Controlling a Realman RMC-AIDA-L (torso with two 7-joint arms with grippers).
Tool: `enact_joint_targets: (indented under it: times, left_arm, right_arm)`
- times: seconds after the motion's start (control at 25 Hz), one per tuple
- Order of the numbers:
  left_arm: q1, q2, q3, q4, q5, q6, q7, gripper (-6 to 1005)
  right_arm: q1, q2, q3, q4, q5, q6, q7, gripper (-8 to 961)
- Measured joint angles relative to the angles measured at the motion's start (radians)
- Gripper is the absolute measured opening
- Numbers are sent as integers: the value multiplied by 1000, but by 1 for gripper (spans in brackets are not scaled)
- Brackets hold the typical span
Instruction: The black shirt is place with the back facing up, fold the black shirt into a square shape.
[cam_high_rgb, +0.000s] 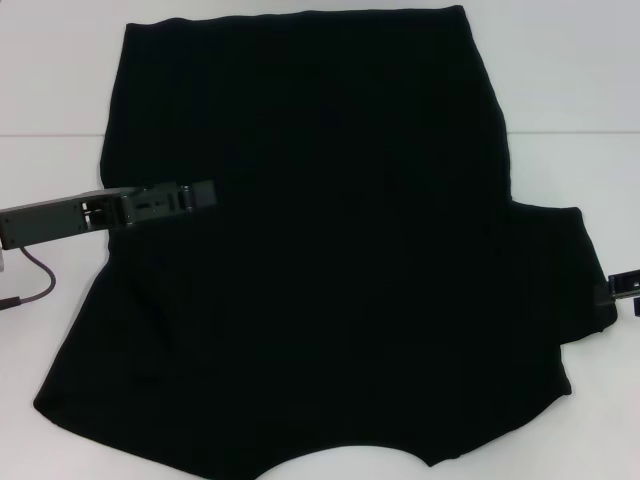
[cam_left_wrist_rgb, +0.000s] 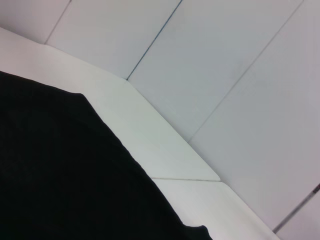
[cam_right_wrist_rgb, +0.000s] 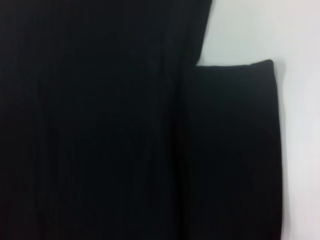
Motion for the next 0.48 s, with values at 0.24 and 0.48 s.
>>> enact_joint_targets:
  times: [0.24,0.48]
  left_arm:
    - [-1,1,0,-6,-1,-9,8,964]
    - [-1,1,0,-8,-1,-16,9,964]
  right_arm:
    - [4,4,-13,23,-15,18,8,783]
    - [7,12,-13,29,-52,52,30,548]
